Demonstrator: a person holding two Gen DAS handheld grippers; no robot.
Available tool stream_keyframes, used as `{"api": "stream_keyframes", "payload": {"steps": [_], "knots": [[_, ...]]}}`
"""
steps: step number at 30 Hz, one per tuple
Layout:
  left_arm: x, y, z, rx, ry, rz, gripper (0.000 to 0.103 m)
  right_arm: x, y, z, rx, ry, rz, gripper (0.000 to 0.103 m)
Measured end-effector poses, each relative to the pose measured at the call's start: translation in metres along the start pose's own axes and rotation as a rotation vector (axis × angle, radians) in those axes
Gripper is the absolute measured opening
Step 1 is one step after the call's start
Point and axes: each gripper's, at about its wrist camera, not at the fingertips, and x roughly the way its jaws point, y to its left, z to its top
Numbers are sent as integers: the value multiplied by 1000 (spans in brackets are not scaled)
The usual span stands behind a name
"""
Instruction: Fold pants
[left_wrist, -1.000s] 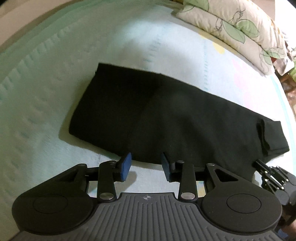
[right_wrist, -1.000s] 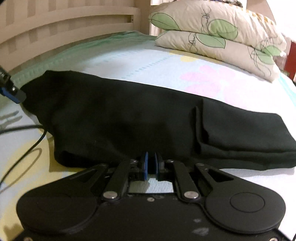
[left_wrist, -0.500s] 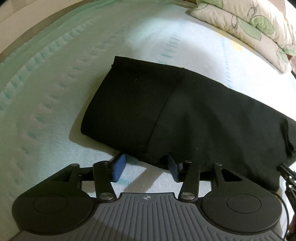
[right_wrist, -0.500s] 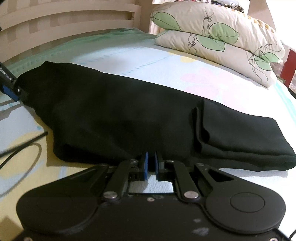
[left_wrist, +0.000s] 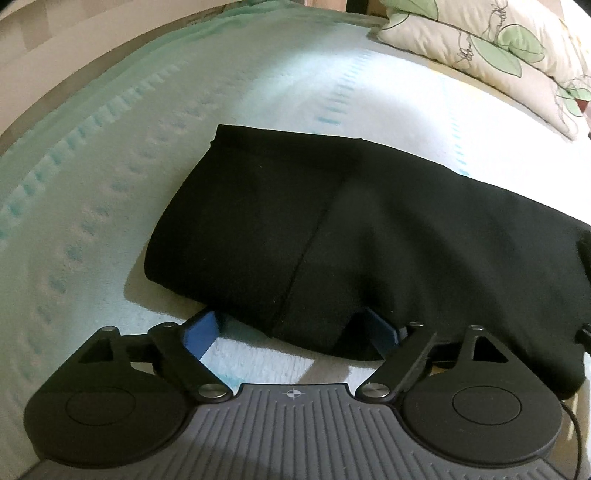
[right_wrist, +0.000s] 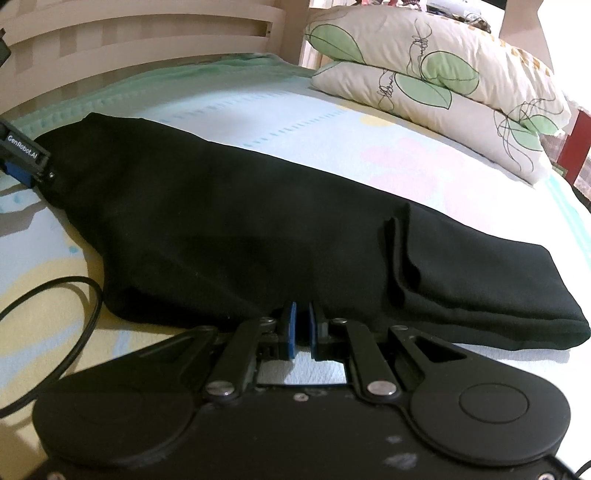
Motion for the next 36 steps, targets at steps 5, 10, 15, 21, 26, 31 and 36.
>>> {"api": "stream_keyframes", "payload": {"steps": [5, 10, 15, 21, 26, 31, 36], "knots": [[0, -1, -7, 4, -47, 6, 89, 0, 0, 0, 6, 1, 5, 10], [-3, 2, -21, 5, -123, -8, 91, 0, -2, 1, 4, 3, 11, 10], [-11, 11, -40, -17, -169, -34, 98, -1, -7, 1, 15, 4, 24, 10], [-13, 10, -47, 13, -185, -39, 101, -1, -12, 0, 21, 1, 36, 10], [-6, 30, -27, -139, -223, -130, 102, -1, -14, -1, 10, 3, 41, 10], [8, 53, -4, -346, -239, -179, 102, -2, -15, -1, 10, 6, 48, 10], [18, 55, 10, -390, -252, -176, 102, -3, -18, -2, 15, 3, 56, 10]]}}
